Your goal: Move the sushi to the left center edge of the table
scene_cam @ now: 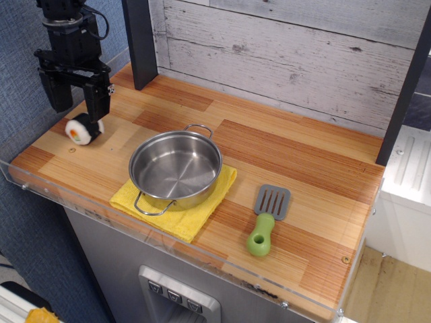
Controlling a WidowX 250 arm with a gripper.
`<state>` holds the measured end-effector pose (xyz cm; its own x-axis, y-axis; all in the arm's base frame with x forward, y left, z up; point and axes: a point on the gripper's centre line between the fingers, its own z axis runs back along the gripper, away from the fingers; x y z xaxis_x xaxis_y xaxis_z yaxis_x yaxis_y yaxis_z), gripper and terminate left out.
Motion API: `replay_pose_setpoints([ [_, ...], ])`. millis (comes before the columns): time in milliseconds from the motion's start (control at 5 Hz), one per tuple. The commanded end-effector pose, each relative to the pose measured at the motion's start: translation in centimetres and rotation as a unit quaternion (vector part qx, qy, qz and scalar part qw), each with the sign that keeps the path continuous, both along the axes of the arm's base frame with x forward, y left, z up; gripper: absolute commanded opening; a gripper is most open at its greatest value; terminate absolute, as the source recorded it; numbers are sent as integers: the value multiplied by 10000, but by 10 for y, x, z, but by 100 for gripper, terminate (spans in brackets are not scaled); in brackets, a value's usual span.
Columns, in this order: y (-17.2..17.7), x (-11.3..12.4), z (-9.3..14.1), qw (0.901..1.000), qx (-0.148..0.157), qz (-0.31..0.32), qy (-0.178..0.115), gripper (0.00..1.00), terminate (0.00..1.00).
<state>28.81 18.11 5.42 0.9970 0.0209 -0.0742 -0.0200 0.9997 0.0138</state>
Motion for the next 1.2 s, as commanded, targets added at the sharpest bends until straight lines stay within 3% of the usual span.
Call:
replay_pose_setpoints([
  [0,-24,-2,49,9973,375,-186,-610,100,0],
  [200,-46,-8,74,9960,259,-121,-851,100,0],
  [400,-66,-17,88,9959,108,238,-865,100,0],
  [800,-99,-16,93,9925,217,-10,-1201,100,0],
  [1000,-110,-11,90,9917,287,-233,-1230,100,0],
])
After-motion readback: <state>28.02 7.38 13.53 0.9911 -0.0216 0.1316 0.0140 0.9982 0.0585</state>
